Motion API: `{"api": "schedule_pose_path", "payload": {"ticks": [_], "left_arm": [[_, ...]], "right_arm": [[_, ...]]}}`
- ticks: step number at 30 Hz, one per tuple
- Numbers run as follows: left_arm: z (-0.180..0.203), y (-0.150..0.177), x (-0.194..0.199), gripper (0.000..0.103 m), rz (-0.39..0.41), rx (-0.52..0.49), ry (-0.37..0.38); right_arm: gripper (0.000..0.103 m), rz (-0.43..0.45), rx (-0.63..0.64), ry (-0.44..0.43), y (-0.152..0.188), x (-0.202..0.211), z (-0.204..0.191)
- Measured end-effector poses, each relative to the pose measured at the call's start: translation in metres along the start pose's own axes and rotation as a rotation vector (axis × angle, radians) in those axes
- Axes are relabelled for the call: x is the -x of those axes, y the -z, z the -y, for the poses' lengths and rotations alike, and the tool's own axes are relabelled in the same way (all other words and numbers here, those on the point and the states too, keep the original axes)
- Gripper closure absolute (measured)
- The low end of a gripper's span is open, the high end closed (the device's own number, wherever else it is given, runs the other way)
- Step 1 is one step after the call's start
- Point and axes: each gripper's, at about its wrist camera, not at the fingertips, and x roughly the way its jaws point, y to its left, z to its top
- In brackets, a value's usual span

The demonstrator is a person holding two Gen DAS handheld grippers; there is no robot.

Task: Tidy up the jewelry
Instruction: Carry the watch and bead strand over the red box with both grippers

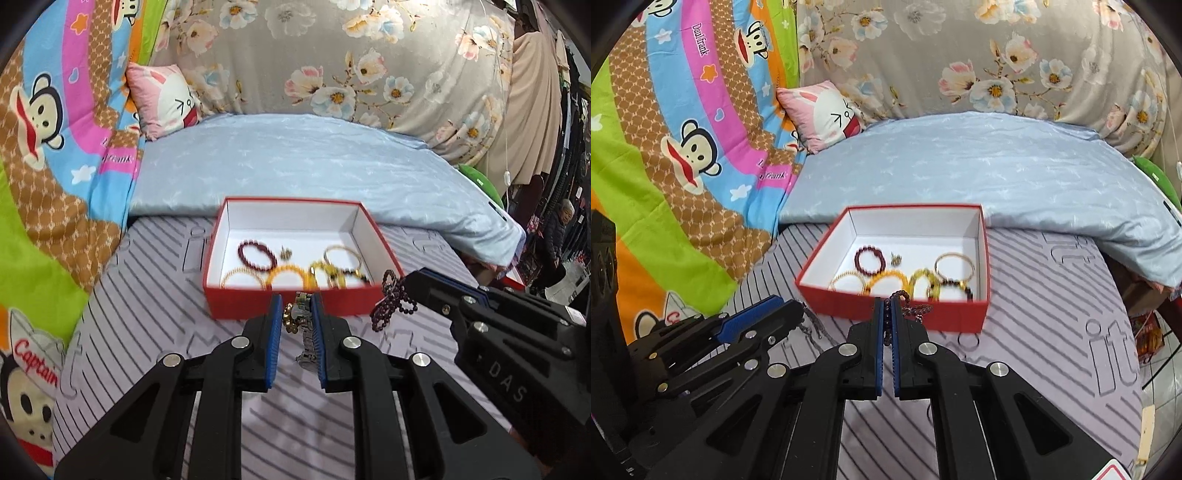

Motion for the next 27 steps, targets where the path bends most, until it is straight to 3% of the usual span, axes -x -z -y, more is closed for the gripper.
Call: {"api": "schedule_pose_path", "payload": {"ticks": [12, 18, 27], "left_arm": [[-0.008, -0.084, -0.056, 0.088, 0.07, -0.013, -0.044], [-0.014, -0.099, -0.096, 0.088, 0.048, -0.008, -0.063], [-0.021, -0.095, -0.136, 0.088, 0.003, -0.002, -0.074]], "right_arm": [[0.099, 0.034, -0.012, 0.008, -0.081, -0.055, 0.016], [0.099, 0.0, -0.039, 0.021, -0.088, -0.09, 0.027], [0.099, -0.059, -0.046, 0.04, -0.079, -0.132, 0.035]]}}
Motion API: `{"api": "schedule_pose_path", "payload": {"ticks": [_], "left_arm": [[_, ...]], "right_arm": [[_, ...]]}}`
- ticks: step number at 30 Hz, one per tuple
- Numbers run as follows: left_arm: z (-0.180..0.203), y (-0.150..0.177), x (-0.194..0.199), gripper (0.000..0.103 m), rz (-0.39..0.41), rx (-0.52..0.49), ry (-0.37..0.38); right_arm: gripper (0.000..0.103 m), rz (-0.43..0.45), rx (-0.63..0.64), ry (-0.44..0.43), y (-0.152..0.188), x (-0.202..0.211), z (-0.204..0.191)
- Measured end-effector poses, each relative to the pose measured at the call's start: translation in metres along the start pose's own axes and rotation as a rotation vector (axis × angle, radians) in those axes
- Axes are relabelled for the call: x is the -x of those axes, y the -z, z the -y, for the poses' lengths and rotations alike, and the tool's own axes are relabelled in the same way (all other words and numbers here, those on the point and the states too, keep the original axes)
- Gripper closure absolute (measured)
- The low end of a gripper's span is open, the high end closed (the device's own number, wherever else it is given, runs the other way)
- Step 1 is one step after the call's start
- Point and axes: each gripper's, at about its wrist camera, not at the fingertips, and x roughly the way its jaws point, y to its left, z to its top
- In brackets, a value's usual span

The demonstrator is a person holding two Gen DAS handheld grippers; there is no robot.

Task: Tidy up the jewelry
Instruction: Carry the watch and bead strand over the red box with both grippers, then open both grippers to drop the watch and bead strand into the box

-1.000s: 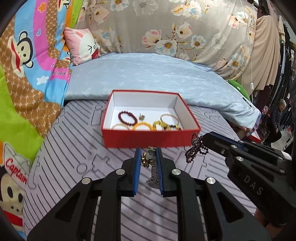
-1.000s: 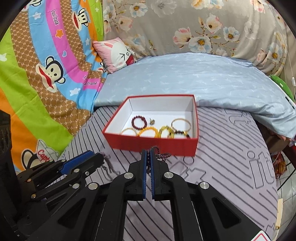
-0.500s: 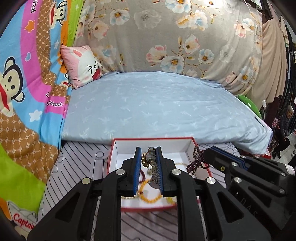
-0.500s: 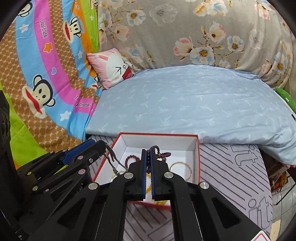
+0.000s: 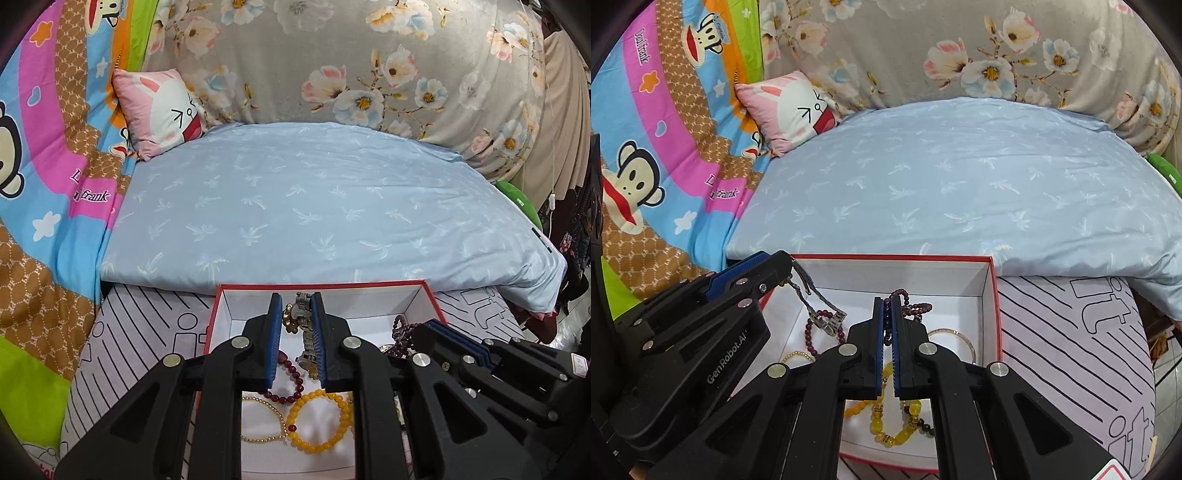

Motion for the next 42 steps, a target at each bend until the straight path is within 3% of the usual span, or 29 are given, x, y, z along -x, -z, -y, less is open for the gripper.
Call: {"api": "schedule_pose_path", "payload": {"ticks": [18, 19, 22, 24, 31, 34, 42], "left_arm": [[-0.004, 0.008, -0.036, 0.087, -0.046, 0.017, -0.012], [-0.004, 0.008, -0.036, 0.087, -0.053, 0.022, -0.006], [-0.004, 0.008, -0.034, 0.079, -0.045, 0.029, -0.003], [-0.005, 0.008, -0.032, 0.066, -0.035, 0.038, -0.021], [-0.003, 0.008, -0.022, 0.066, -0.032, 0.039, -0.021], [-0.001, 0.009, -0.015, 0.056, -0.027, 0.032, -0.025], [0.005, 0.018, 0.015, 0.053, -0.005, 0.017, -0.036]], "right_arm": [[0.097, -0.041, -0.006, 0.039, 0.005, -0.032, 0.007], [0.095, -0.039, -0.008, 0.042, 0.005, -0.032, 0.007], [0.07, -0.026, -0.012, 0.067, 0.005, -0.028, 0.008], [0.068, -0.014, -0.013, 0.083, 0.005, -0.024, 0.01], [0.057, -0.008, -0.004, 0.099, 0.009, -0.013, 0.01], [0.047, -0.002, 0.003, 0.106, 0.014, -0.008, 0.008], [0.041, 0.021, 0.015, 0.128, 0.026, 0.02, 0.001]]}}
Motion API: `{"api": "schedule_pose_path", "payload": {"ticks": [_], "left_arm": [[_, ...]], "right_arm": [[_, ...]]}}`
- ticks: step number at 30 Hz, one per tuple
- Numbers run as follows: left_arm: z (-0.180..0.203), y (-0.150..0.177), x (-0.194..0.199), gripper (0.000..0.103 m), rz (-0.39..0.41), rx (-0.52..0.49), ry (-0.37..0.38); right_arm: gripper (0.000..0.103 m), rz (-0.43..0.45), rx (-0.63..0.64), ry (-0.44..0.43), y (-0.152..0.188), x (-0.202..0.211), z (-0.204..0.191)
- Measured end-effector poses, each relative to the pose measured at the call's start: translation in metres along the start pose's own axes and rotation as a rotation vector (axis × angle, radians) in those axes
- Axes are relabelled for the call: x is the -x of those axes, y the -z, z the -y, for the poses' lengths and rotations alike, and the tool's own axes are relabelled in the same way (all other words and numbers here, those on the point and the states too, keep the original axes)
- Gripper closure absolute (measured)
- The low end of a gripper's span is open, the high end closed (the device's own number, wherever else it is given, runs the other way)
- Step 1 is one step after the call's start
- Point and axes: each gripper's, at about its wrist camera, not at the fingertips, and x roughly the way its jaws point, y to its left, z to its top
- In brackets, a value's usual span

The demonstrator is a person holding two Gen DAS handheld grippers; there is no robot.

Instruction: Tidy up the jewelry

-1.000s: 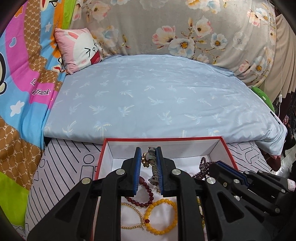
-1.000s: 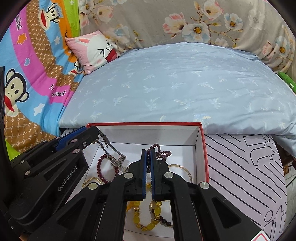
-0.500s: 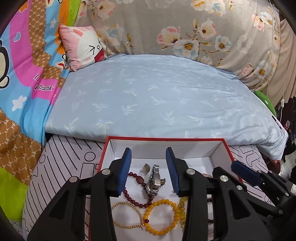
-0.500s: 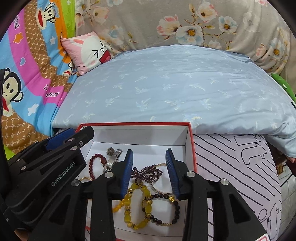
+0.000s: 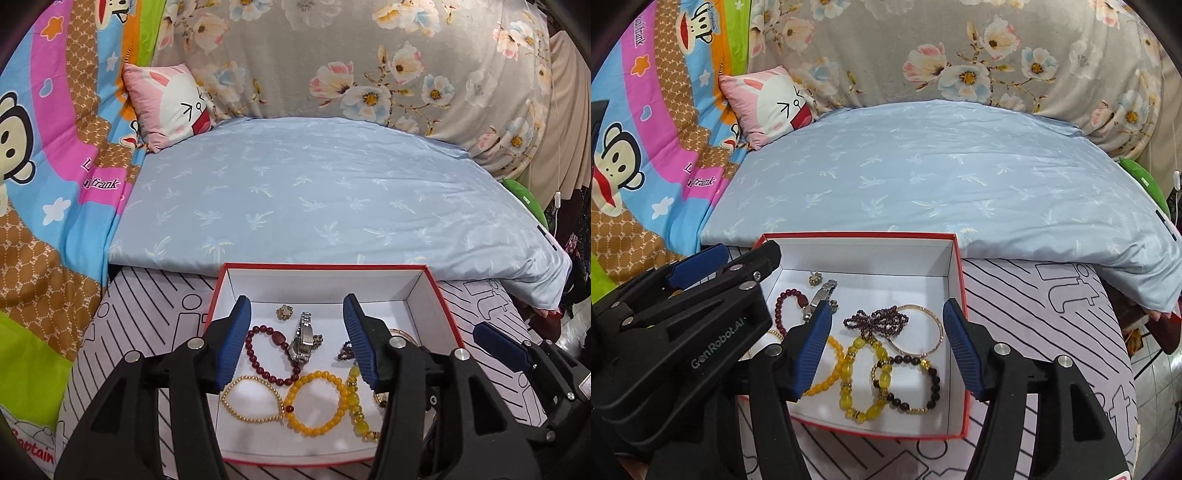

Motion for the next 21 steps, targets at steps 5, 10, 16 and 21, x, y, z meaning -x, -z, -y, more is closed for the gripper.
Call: {"api": "schedule_pose_path", "payload": {"ticks": [5, 10, 16, 21], "left_arm": [[-0.005, 0.009, 0.023, 0.037, 0.014, 0.017, -0.016], [-0.006, 0.018, 0.046, 0.025, 0.031, 0.017, -0.042], [-0.005, 0.03, 0.071, 0.013, 0.056, 0.01, -0.069], [-0.006, 0.04, 0.086, 0.011, 0.051, 0.021, -0.072]], "right_arm": [[0.038, 0.011, -0.009, 0.005, 0.008, 0.021, 0.002], [0.032, 0.029, 0.007, 0.031, 0.019, 0.042, -0.001], [0.025, 0.043, 0.005, 0.053, 0.031, 0.063, 0.0], [0.022, 0.054, -0.002, 0.074, 0.043, 0.081, 0.002]]}}
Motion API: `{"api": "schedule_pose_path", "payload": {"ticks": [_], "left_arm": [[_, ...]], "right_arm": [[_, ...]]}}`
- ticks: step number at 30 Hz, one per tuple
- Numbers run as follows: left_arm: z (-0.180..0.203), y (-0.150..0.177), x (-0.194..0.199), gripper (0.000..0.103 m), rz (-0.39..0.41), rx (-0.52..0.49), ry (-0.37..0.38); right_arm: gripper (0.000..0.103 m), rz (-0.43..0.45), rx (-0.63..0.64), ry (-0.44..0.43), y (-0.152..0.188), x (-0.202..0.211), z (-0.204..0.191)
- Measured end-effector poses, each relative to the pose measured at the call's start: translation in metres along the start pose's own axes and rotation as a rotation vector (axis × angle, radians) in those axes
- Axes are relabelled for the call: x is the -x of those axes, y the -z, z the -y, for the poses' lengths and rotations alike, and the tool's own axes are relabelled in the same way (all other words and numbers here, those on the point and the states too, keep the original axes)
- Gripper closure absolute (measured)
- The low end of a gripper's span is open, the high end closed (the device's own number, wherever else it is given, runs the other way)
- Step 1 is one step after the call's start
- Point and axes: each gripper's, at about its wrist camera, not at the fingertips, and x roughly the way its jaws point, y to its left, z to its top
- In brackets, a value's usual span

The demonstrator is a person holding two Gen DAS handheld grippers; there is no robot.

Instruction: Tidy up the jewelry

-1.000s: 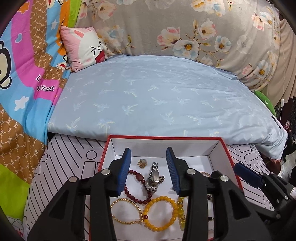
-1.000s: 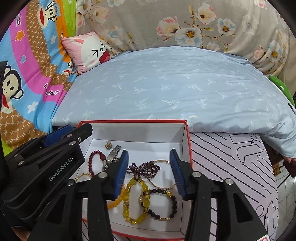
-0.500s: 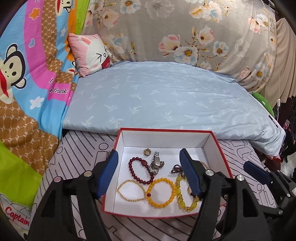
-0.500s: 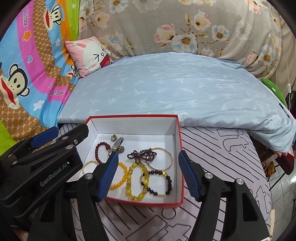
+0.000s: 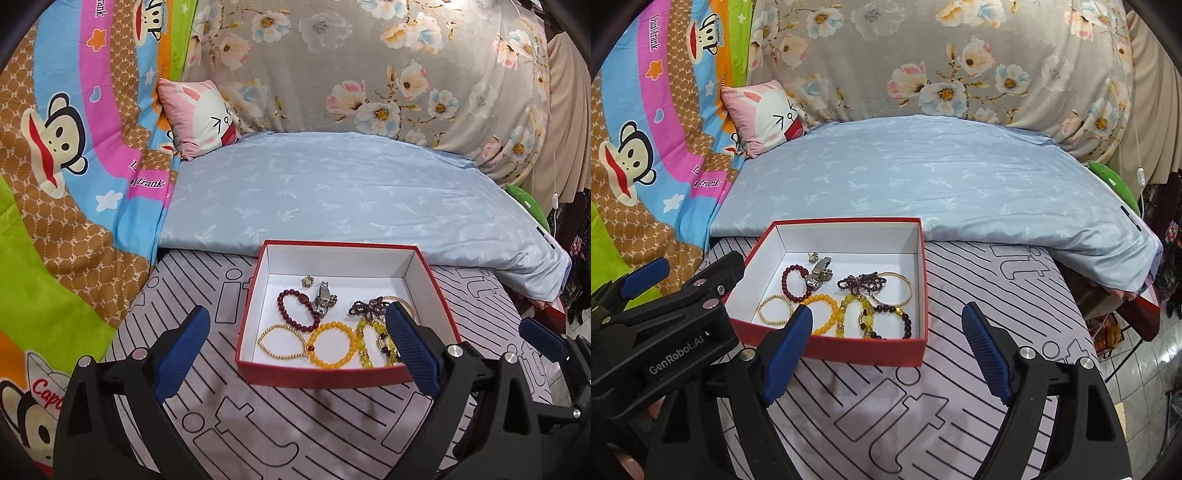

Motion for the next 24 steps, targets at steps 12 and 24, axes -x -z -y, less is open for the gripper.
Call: {"api": "schedule_pose_path", "payload": {"ticks": [12, 24], "left_arm": [[-0.014, 0.025, 0.029, 0.009, -0.003, 0.027, -0.027], [-0.018, 0.041, 0.054, 0.009, -0.013, 0.027, -0.035]], "right_arm": [[0.021, -0.002, -0.035, 0.002, 0.024, 0.03, 0.01], [0.021, 0.02, -0.014, 0.003, 0.036, 0.06, 0.003]]}}
